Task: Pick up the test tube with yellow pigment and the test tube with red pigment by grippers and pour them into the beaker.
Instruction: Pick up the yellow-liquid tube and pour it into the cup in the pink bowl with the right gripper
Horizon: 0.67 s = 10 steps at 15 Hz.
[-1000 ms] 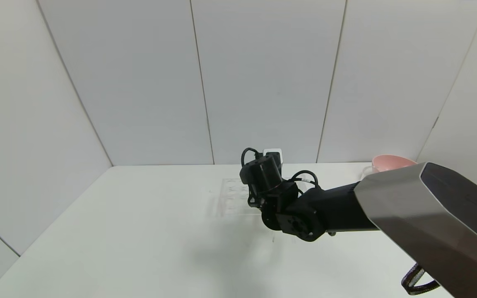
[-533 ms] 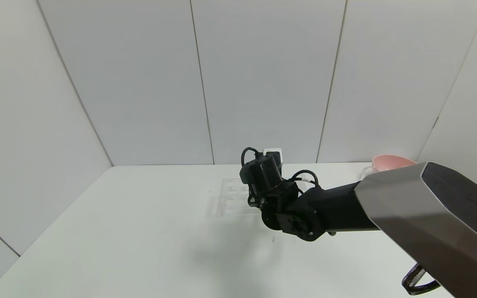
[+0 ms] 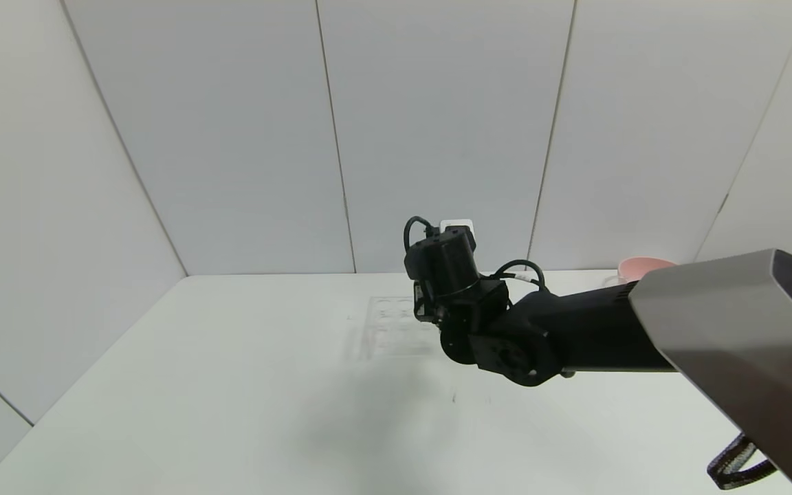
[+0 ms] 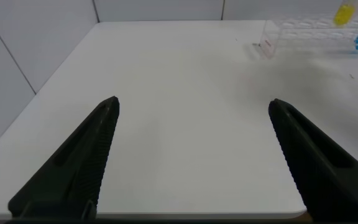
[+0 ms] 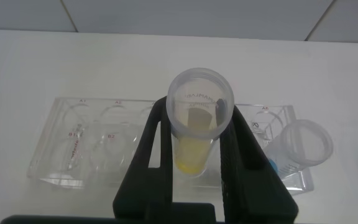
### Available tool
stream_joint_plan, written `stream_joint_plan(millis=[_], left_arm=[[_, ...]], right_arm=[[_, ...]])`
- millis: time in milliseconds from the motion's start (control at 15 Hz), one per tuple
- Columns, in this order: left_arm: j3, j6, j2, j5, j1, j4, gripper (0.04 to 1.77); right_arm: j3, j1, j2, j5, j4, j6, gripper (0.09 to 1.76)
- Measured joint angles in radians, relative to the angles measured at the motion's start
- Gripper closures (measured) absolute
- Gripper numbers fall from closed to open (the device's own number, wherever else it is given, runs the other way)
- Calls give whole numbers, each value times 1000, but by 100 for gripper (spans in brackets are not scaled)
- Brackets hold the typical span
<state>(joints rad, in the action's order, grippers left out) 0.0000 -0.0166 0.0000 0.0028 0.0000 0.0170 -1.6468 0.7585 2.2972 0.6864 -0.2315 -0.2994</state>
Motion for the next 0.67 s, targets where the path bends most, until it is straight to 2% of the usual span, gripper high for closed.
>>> stream_joint_plan(millis=[667], left_arm=[[0,0,0,0,0,0,9]], right_arm=[[14,6,-101,-5,29,54,135]])
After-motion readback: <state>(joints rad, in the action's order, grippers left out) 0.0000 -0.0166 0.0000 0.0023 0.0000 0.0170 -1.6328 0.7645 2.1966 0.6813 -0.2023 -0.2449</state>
